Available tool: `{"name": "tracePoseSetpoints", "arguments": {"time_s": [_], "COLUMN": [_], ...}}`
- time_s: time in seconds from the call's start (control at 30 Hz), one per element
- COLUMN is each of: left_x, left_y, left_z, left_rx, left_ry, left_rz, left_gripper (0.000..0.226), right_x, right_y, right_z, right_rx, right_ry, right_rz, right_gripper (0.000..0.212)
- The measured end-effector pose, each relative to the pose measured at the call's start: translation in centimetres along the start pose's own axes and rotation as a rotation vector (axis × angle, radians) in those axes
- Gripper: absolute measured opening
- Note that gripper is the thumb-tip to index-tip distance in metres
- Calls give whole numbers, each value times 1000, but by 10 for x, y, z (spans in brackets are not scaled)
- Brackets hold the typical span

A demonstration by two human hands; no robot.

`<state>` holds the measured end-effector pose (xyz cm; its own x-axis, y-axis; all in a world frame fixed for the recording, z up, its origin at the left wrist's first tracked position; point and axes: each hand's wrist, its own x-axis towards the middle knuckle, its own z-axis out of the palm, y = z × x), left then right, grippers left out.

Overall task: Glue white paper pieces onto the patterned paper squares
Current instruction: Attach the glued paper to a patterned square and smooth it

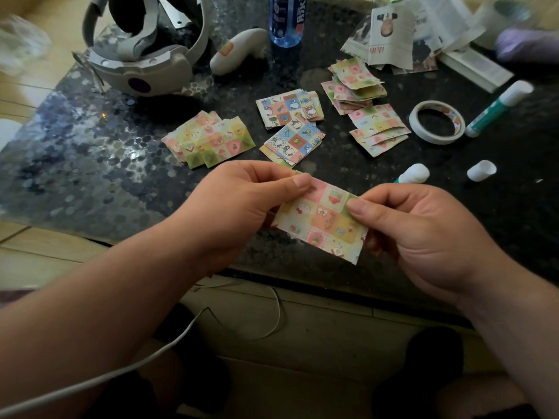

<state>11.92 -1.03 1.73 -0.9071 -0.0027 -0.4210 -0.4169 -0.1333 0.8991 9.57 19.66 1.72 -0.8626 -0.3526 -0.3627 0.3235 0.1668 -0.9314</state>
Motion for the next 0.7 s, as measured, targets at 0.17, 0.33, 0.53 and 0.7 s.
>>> {"name": "tracePoseSetpoints", "arguments": {"time_s": [0.17, 0.33, 0.53, 0.7], "left_x": [0, 3, 5, 14], "left_y": [3, 3, -1, -11], "left_z": [-3, -6, -2, -1], "left_rx": [27, 16, 99, 447], "left_ry": [-43, -54, 45, 228], "left_rz": [-49, -61, -19, 111], "left_gripper": [35, 26, 20, 19], "right_x": [0, 1, 5, 12], "right_y": [-1, -3, 1, 16], "right_z": [-3, -4, -1, 5], "right_rx": [-74, -90, -104, -160], "right_ry": [-8, -4, 47, 108], "right_rz": [27, 30, 65, 137], "right_gripper": [23, 17, 17, 25]}}
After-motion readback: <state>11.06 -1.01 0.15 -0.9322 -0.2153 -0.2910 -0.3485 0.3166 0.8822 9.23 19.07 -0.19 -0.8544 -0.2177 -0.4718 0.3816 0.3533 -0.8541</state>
